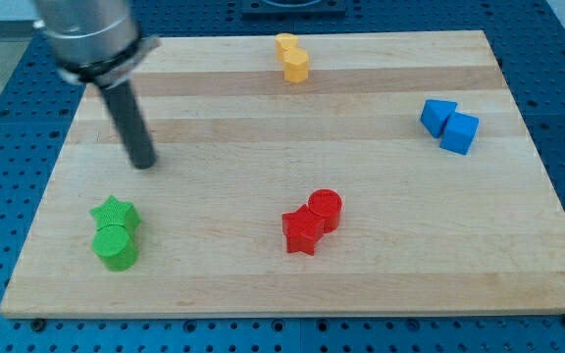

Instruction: Move your arm towards the bottom left

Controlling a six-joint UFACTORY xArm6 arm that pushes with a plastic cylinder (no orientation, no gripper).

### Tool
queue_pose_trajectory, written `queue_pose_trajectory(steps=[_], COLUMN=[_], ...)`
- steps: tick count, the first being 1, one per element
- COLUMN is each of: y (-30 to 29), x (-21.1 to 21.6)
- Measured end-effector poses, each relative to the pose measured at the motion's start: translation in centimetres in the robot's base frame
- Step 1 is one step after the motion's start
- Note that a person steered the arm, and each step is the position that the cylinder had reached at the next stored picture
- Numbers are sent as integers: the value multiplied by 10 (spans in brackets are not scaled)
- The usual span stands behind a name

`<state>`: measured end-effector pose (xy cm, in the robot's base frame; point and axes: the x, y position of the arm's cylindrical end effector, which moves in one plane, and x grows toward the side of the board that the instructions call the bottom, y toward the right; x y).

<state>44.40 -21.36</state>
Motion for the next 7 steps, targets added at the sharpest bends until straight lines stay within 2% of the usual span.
queue_pose_trajectory(steps=[2,4,7], y=[-88,-84,-32], x=[63,98,104])
